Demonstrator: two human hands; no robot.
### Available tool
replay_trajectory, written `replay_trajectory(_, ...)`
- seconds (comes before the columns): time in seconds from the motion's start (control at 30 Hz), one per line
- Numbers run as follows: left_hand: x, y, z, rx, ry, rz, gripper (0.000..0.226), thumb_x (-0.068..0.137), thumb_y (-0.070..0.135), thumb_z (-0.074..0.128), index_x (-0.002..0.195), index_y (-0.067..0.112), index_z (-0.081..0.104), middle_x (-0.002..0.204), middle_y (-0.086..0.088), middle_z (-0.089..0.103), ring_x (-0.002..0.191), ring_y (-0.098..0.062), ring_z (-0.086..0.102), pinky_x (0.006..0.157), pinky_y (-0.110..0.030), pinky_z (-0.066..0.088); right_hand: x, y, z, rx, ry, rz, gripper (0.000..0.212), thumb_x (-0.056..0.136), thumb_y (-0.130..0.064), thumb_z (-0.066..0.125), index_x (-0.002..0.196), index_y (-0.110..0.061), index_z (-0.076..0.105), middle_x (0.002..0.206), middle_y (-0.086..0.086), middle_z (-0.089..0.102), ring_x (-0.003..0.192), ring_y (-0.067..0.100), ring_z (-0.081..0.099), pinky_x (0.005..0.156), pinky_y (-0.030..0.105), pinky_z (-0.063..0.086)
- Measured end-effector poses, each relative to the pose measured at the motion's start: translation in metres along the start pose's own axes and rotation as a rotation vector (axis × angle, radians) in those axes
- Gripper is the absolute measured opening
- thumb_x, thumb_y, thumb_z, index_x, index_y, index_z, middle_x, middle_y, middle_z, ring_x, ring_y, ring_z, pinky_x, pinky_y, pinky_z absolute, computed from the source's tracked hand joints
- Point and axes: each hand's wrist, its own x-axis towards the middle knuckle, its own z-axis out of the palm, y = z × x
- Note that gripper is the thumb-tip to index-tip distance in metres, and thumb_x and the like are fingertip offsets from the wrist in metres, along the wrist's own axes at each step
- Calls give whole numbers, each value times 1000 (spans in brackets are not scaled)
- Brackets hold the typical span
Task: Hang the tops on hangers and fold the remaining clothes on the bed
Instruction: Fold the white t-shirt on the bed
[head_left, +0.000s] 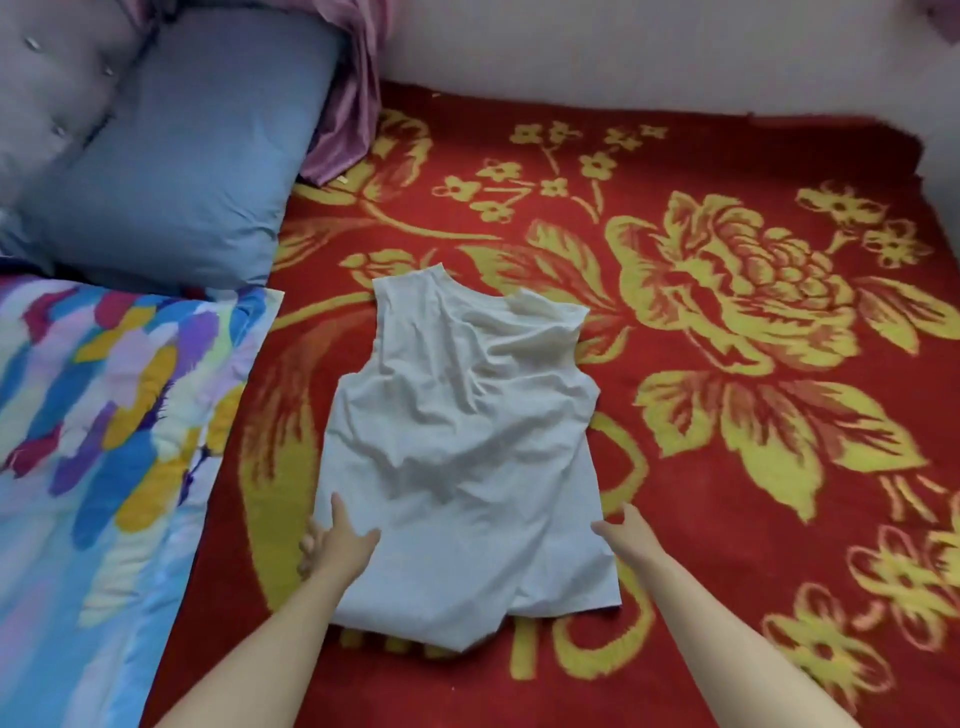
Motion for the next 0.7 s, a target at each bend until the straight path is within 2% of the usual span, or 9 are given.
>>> replay_trajectory(0.07,9,-34,22,-15,-22,-64,81,92,41,51,150,25,-3,155,-16,6,139,-38,13,110,-46,22,-4,18,21,-14,7,38,63,86,-22,59,142,-9,31,135,13,45,126,31,42,99,38,38)
replay_trajectory(0.17,27,-75,46,-85,-18,-105,78,86,31,59,149,24,13,145,-18,31,129,-40,32,106,-48,31,5,49,46,-17,67,-29,40,82,-8,56,121,-10,51,104,3,60,90,18,56,70,28,45)
replay_trajectory(0.2,35,-88,54,-107,-7,-117,78,85,29,60,148,22,16,143,-18,34,128,-41,34,105,-49,32,8,58,54,-10,104,-39,41,80,-6,57,120,-10,53,106,3,62,87,16,56,67,26,44)
replay_trajectory(0.3,50,-103,66,-200,57,-154,80,85,28,63,149,15,17,145,-19,36,129,-41,36,106,-51,31,19,81,72,74,106,-81,71,76,-9,65,140,-18,36,129,-2,53,115,22,51,94,38,43)
replay_trajectory(0.37,55,-103,66,-335,107,-120,76,84,26,66,145,8,25,143,-19,40,127,-39,41,104,-49,36,27,88,78,115,115,-90,81,74,-12,69,144,-18,29,132,-3,50,122,21,48,98,38,41)
replay_trajectory(0.47,53,-108,79,-588,135,-139,62,85,20,68,136,5,37,129,-10,51,113,-28,51,92,-36,42,39,102,90,108,159,-10,72,74,-15,68,139,-16,37,128,3,56,113,23,54,86,33,41)
replay_trajectory(0.57,48,-107,81,-817,119,-144,44,86,18,66,125,8,49,113,-5,55,99,-20,51,81,-30,39,48,109,92,119,285,137,70,77,-29,67,137,-14,34,128,15,53,116,36,51,92,45,44)
replay_trajectory(0.63,50,-112,80,-902,105,-128,31,88,15,62,117,12,56,110,-5,58,99,-20,53,81,-30,39,54,111,89,53,367,208,58,83,-27,63,134,-12,38,128,20,49,117,39,48,93,42,41)
replay_trajectory(0.7,53,-115,78,-981,123,-100,26,88,9,60,113,14,58,110,-7,61,99,-22,56,83,-32,42,56,110,82,-37,403,224,39,87,-26,59,122,-12,51,129,23,45,120,39,42,97,38,35)
